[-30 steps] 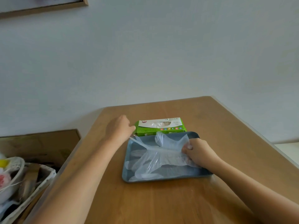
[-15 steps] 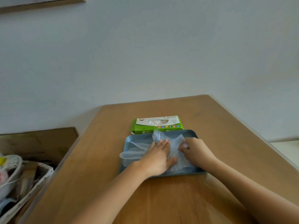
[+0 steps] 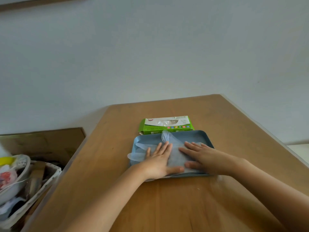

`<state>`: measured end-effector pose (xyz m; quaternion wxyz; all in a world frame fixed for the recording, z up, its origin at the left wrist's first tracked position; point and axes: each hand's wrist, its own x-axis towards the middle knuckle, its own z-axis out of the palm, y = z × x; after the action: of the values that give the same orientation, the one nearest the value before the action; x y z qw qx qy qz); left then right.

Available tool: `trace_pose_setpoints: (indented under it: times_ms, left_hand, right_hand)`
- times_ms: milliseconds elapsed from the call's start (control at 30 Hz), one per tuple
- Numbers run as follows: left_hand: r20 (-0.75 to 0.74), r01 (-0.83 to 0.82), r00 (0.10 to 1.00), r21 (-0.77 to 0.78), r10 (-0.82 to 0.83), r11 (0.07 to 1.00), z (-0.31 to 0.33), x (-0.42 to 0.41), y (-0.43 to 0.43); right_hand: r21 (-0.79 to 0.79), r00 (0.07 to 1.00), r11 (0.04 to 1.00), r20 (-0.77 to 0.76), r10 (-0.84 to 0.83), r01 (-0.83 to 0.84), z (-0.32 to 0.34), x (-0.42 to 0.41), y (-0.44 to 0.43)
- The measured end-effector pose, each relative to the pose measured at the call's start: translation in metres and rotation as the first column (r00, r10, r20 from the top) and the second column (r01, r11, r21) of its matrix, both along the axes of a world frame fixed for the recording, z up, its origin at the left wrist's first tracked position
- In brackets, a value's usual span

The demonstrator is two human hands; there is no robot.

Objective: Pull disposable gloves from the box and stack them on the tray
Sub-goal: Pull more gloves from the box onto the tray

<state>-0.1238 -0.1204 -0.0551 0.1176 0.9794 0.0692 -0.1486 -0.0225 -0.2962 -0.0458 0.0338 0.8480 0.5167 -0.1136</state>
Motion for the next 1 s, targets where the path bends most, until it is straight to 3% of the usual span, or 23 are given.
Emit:
trace_pose_setpoints:
  times_ms: [267,333,400,533,800,1000]
  left_hand:
    - [-0.245,-0.064,0.964,0.149,0.099,0.987,0.048,-0.006,0.048]
    - [-0.198,-0.075,0.975,0.137,0.101,0.988,0.065,0.007,0.056]
    - [-0.030,-0.131,0.990,0.084,0.134,0.988,0.075,0.024,0.064]
    - [0.211,-0.234,0.944,-0.123,0.255,0.965,0.068,0.067,0.082]
    - [0.105,-0.253,0.958,-0.138,0.268,0.958,0.025,0.109,0.098]
    - [0.100,-0.215,0.970,-0.090,0.223,0.973,0.018,0.116,0.099]
  right_hand:
    - [-0.237,0.997,0.971,-0.057,-0.056,0.041,0.031,0.019,-0.006]
    - [-0.129,0.991,0.989,-0.106,-0.085,0.071,0.042,0.028,0.006]
    - [0.097,0.986,0.986,-0.116,-0.123,0.134,0.052,0.044,0.022]
    - [0.412,0.988,0.898,-0.053,-0.146,0.155,0.054,0.085,0.067]
    - [0.373,0.998,0.927,-0.063,-0.005,0.029,0.018,0.126,0.126]
    - [0.498,0.988,0.861,-0.151,-0.034,0.106,0.001,0.128,0.127]
